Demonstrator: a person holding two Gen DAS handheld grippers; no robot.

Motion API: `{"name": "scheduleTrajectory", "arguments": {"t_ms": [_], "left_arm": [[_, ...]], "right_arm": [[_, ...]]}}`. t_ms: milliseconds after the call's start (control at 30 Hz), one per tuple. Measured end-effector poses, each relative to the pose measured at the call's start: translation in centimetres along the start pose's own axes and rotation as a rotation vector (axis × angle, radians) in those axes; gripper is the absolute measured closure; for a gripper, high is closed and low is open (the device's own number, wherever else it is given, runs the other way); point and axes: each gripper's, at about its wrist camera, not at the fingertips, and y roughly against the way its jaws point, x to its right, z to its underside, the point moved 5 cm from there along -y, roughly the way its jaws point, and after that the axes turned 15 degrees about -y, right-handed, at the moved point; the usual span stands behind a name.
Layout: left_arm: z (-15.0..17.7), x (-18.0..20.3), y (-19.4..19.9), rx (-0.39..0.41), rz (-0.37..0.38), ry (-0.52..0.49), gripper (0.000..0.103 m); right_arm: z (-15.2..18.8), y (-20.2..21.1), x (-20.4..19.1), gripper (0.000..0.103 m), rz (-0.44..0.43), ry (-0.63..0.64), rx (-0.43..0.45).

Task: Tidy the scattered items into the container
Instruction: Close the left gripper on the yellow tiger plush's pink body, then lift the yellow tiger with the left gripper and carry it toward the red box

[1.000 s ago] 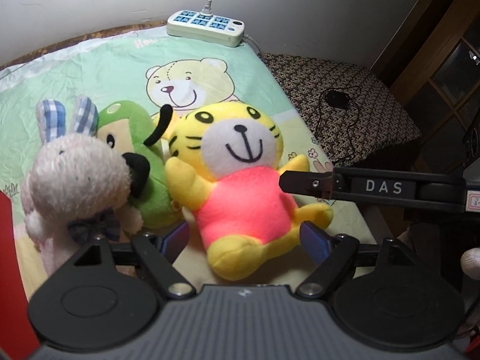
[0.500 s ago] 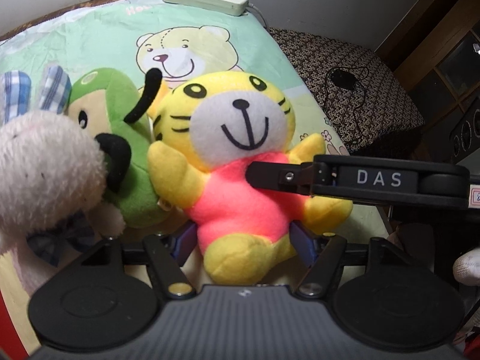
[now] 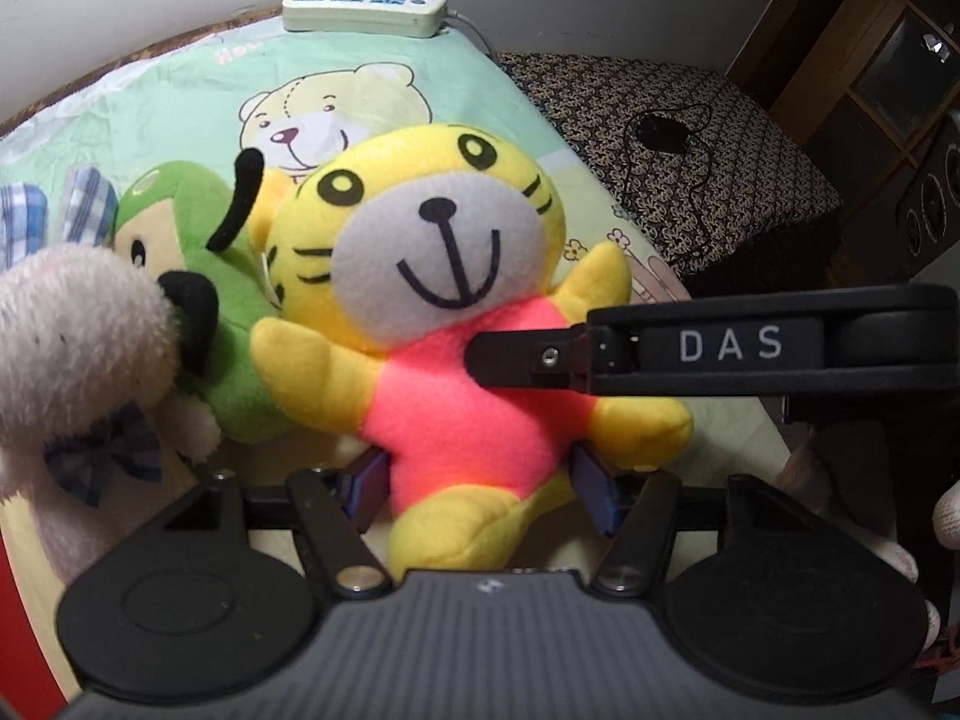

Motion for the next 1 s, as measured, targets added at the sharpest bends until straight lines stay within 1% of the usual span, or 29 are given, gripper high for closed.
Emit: {"name": "scheduleTrajectory", "arguments": {"t_ms": [67, 233, 433, 600, 833, 1000], "left_arm": [[0.5, 0.4, 0.5, -0.001, 0.023, 0.004, 0.042], [1.8, 2.4, 2.1, -0.004, 0.035, -0.036, 0.042], [3.1, 4.4, 4.5, 0.022, 0.023, -0.098, 0.042], [3.8, 5.4, 6.7, 0.061, 0.007, -0.114, 0.042], [3.2, 5.4, 10.3, 0.149, -0.069, -0.101, 0.042], [4.0, 4.2, 13.3, 0.189, -0.140, -0.059, 0.042]], "right_arm": [[0.6, 0.6, 0.0, 0.063, 0.014, 0.009, 0.003], [2.3, 2.2, 0.6, 0.064, 0.019, -0.008, 0.003], [4.0, 4.2, 0.4, 0.064, 0.011, -0.010, 0.014], [4.9, 5.7, -0.4, 0.064, -0.015, -0.005, 0.037], [5.5, 7.4, -3.9, 0.065, -0.078, 0.103, 0.092], [6.0, 7.1, -6.6, 0.065, -0.140, 0.163, 0.083]]}}
